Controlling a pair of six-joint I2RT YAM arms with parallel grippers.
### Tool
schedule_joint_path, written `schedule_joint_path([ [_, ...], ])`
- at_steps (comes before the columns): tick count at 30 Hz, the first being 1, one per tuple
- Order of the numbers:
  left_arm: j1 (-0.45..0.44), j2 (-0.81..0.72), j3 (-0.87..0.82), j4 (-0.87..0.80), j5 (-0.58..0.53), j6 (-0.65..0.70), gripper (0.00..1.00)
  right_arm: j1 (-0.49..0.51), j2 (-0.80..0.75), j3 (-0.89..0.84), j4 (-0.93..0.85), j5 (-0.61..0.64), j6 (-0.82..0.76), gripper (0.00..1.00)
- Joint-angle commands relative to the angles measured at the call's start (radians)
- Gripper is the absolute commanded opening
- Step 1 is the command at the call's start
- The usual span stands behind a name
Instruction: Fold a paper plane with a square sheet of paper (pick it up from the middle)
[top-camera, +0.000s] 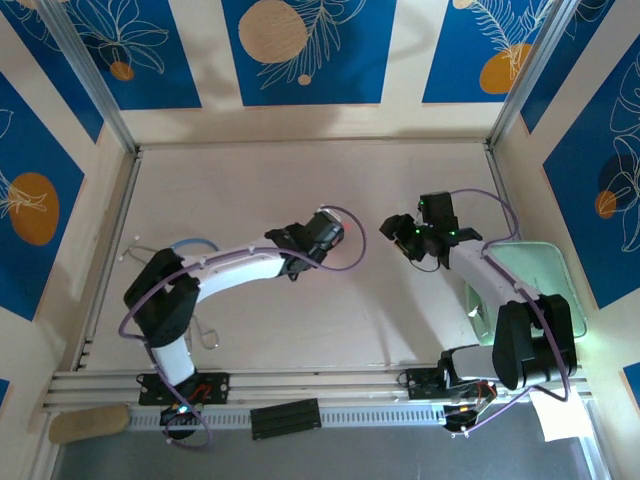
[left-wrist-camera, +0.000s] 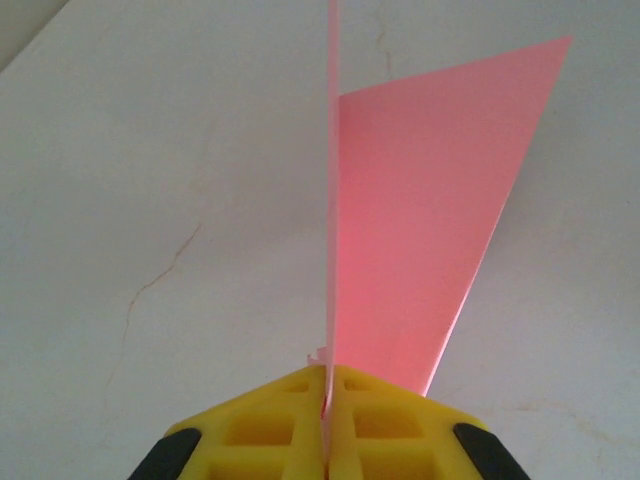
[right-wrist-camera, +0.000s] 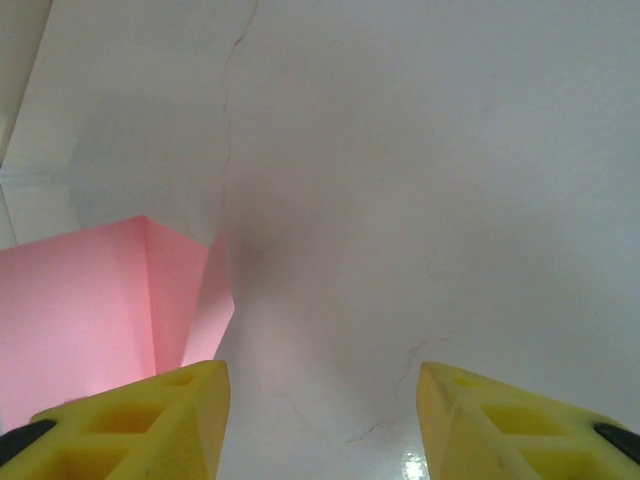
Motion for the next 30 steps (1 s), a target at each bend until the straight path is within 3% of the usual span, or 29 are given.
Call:
schedule_joint_path([
  [1, -0.049, 0.076, 0.049, -0.043, -0.113, 0.023, 0.08, -0.020, -0.039, -0.025, -0.018, 0.026, 0.030, 0.53],
  [5, -0.110, 0.156, 0.110, -0.072, -0.132, 0.015, 0.08, -0.038, -0.053, -0.037, -0.023, 0.021, 0.033, 0.53],
  [14, -0.144, 0.216, 0.175, -0.113, 0.011, -0.069, 0.15, -0.059, -0.043, -0.054, -0.006, -0.008, 0.043, 0.53],
  [18, -0.139, 0.205, 0.180, -0.132, -0.048, -0.061, 0.12, -0.064, -0.038, -0.056, -0.004, -0.027, 0.037, 0.53],
  [24, -0.117, 0.155, 0.165, -0.128, -0.041, -0.052, 0.12, -0.029, 0.030, -0.054, -0.023, -0.120, 0.028, 0.44],
  [30, -0.104, 0.139, 0.163, -0.124, 0.003, -0.089, 0.11, 0.102, 0.164, -0.075, 0.054, -0.182, 0.103, 0.31],
])
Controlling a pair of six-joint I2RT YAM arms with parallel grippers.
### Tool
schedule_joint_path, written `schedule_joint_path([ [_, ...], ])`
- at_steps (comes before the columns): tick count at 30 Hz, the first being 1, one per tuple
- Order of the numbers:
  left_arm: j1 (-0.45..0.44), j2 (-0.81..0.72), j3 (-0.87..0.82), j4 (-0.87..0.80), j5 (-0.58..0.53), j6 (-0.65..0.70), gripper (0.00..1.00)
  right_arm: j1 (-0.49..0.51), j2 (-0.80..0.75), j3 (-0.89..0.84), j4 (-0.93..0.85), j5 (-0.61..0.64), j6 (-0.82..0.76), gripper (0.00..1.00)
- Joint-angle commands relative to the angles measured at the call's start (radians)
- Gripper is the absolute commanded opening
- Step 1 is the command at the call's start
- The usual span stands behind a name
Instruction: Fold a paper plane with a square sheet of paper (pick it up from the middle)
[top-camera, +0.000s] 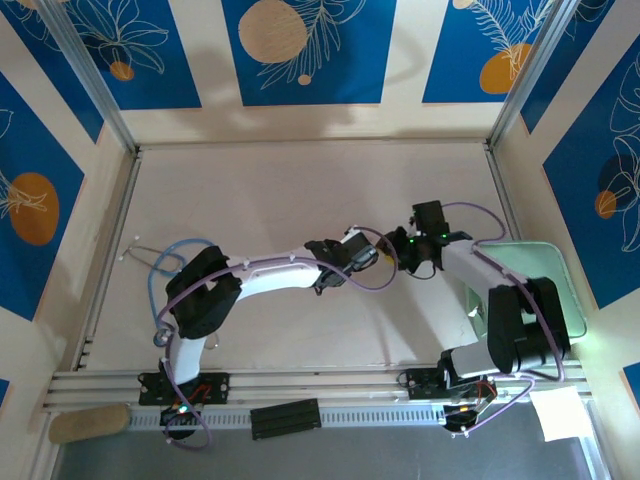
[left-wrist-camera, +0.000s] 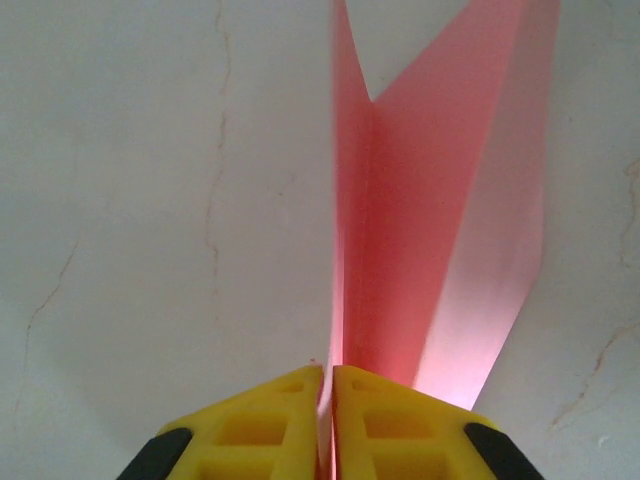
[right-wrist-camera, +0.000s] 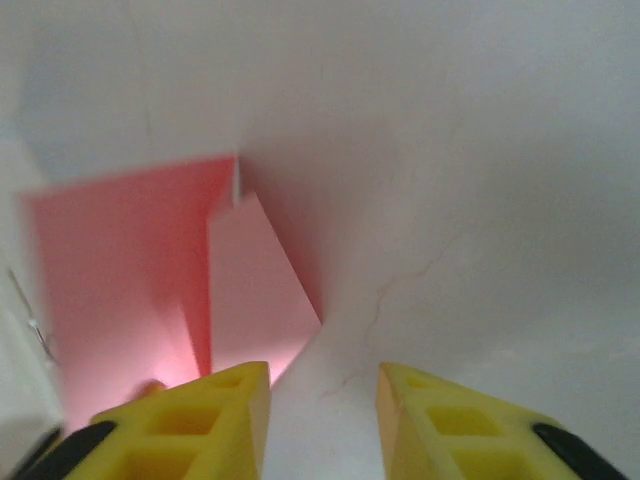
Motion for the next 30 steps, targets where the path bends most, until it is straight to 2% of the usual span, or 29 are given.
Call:
schedule_joint_path([
  [1, 0.012, -0.044, 0.009, -0.020, 0.024, -0.038, 0.11, 0.063, 0.067, -0.027, 0.067, -0.079, 0.061, 0.29],
  [4, 0.024, -0.066, 0.004, -0.025, 0.039, -0.056, 0.11, 0.096, 0.143, 0.003, 0.117, -0.099, 0.085, 0.22],
  [10, 0.056, -0.143, -0.030, -0.006, 0.079, -0.075, 0.11, 0.120, 0.272, 0.110, 0.202, -0.109, 0.066, 0.17],
  [16, 0.078, -0.172, -0.041, 0.009, 0.112, -0.076, 0.11, 0.148, 0.390, 0.200, 0.272, -0.185, 0.072, 0.12],
  [20, 0.085, -0.158, -0.049, 0.027, 0.135, -0.069, 0.11, 0.159, 0.447, 0.197, 0.363, -0.239, 0.114, 0.10],
  [27, 0.085, -0.151, -0.096, 0.095, 0.180, -0.046, 0.12, 0.151, 0.448, 0.167, 0.400, -0.254, 0.122, 0.14],
  [30, 0.085, -0.142, -0.100, 0.096, 0.178, -0.046, 0.13, 0.135, 0.426, 0.149, 0.392, -0.256, 0.125, 0.20],
])
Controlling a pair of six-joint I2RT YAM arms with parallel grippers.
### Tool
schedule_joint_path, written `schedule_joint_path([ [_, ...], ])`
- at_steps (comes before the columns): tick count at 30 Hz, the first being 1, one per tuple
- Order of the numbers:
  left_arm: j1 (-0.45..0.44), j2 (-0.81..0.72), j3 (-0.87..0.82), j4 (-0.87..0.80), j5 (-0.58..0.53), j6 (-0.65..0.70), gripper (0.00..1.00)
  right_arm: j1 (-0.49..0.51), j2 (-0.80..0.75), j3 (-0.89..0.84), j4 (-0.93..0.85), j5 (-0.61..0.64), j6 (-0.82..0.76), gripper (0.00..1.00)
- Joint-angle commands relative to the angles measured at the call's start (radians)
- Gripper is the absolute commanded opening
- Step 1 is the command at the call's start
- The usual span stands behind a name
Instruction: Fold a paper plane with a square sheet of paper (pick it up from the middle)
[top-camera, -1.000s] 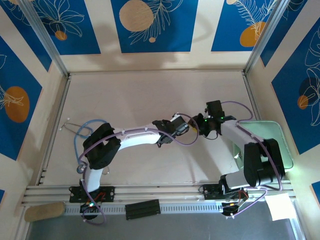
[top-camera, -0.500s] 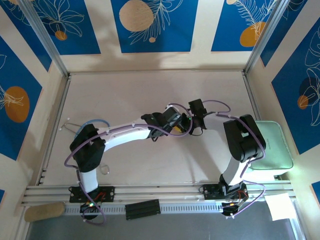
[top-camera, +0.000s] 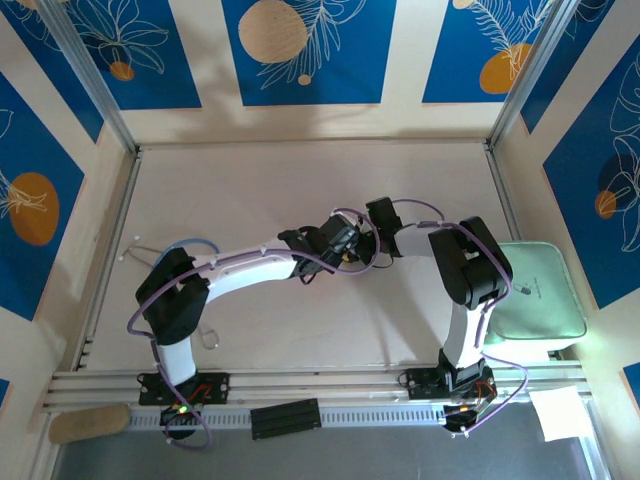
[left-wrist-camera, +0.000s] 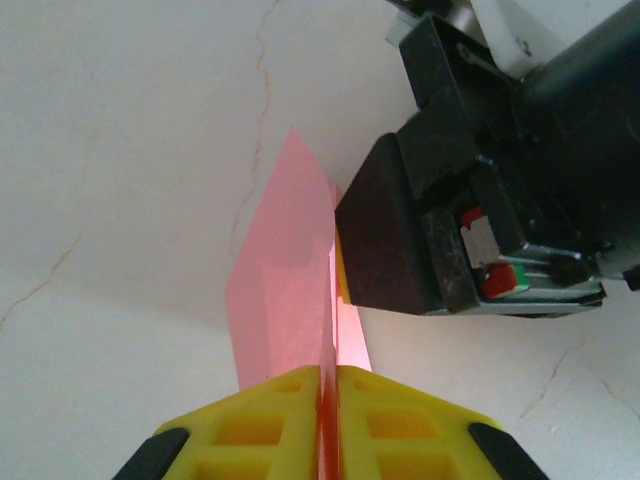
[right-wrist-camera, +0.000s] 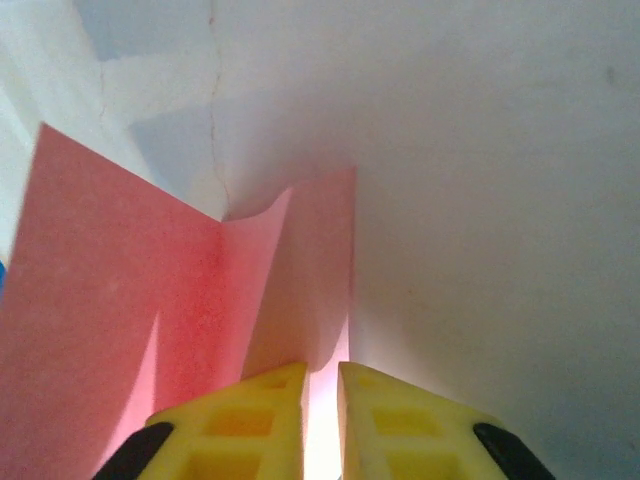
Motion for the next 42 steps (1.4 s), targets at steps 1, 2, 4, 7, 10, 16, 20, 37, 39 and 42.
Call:
schedule_joint_path([
  [1, 0.005, 0.012, -0.015, 0.027, 0.017, 0.011, 0.13, -0.018, -0.041, -0.031, 0.003, -0.031, 0.010, 0.23],
  [2, 0.005, 0.012, -0.018, 0.029, 0.016, 0.008, 0.13, -0.022, -0.052, -0.037, -0.004, -0.033, 0.011, 0.27],
  [4, 0.005, 0.010, -0.022, 0.037, 0.015, 0.006, 0.13, -0.024, -0.069, -0.047, -0.017, -0.039, 0.019, 0.33],
  [7, 0.005, 0.013, -0.024, 0.040, 0.010, 0.009, 0.13, -0.026, -0.096, -0.077, 0.000, -0.044, 0.049, 0.40],
  [10, 0.005, 0.016, -0.027, 0.042, 0.010, 0.007, 0.13, -0.027, -0.109, -0.100, 0.030, -0.049, 0.077, 0.44],
  [16, 0.005, 0.018, -0.035, 0.055, 0.021, 0.005, 0.13, -0.005, -0.062, -0.054, 0.010, -0.083, 0.098, 0.46],
  [20, 0.005, 0.017, -0.041, 0.058, 0.021, 0.000, 0.13, 0.012, -0.042, -0.041, 0.035, -0.087, 0.126, 0.47],
  [37, 0.009, 0.010, -0.063, 0.075, 0.019, -0.016, 0.14, -0.008, -0.036, -0.111, 0.216, -0.114, 0.251, 0.53],
  [39, 0.010, 0.008, -0.066, 0.075, 0.019, -0.017, 0.14, -0.007, -0.036, -0.115, 0.229, -0.117, 0.256, 0.53],
  [42, 0.012, 0.006, -0.069, 0.079, 0.017, -0.020, 0.13, -0.006, -0.036, -0.117, 0.227, -0.114, 0.255, 0.54],
])
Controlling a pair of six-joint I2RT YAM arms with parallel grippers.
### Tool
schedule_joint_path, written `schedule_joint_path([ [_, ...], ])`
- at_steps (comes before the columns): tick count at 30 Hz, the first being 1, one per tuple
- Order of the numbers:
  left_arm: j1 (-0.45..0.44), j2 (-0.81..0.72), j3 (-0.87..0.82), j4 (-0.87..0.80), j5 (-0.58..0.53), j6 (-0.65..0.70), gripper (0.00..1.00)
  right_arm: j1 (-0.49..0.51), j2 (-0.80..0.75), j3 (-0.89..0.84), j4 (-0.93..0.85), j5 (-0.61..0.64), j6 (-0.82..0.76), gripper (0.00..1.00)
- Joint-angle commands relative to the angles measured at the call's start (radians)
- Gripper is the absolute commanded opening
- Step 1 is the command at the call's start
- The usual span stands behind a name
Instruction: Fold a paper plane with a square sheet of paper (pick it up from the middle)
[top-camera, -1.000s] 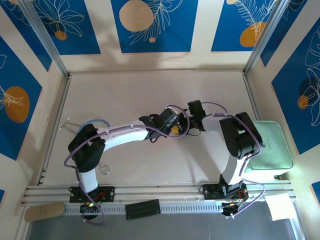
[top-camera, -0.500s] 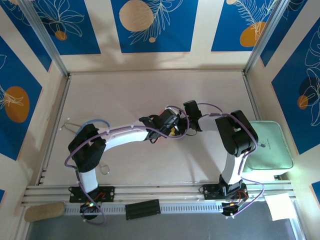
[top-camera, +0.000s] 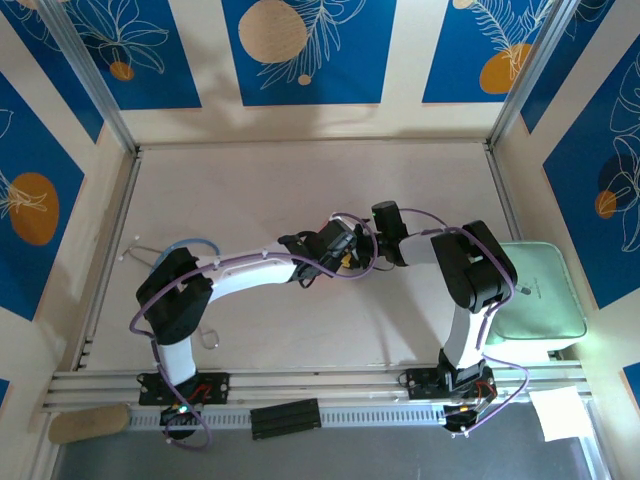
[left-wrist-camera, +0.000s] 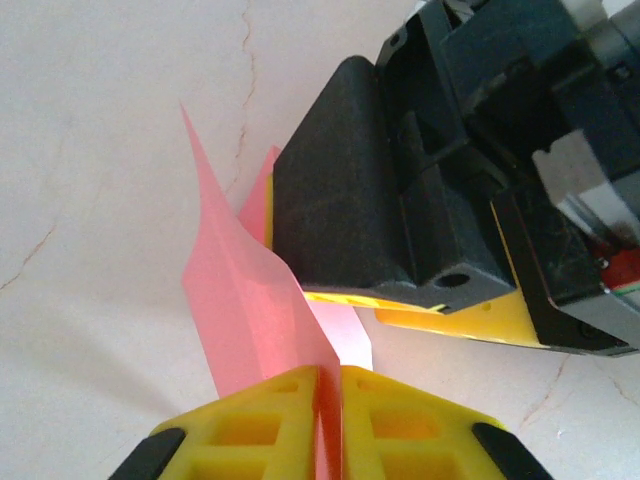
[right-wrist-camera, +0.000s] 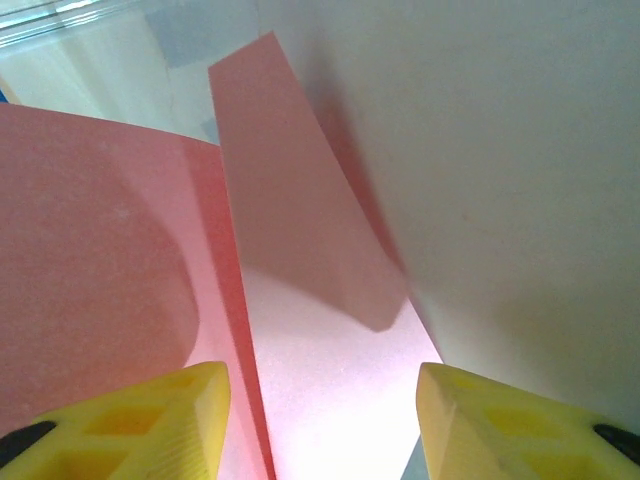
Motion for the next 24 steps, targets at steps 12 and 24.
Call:
schedule_joint_path([
  [12, 0.017, -0.003, -0.028, 0.027, 0.022, -0.027, 0.15, 0.026, 0.057, 0.094, -0.201, -0.026, -0.054, 0.54],
  [24, 0.047, -0.077, -0.053, 0.003, 0.116, -0.108, 0.50, 0.020, 0.047, 0.133, -0.290, 0.001, -0.105, 0.38],
])
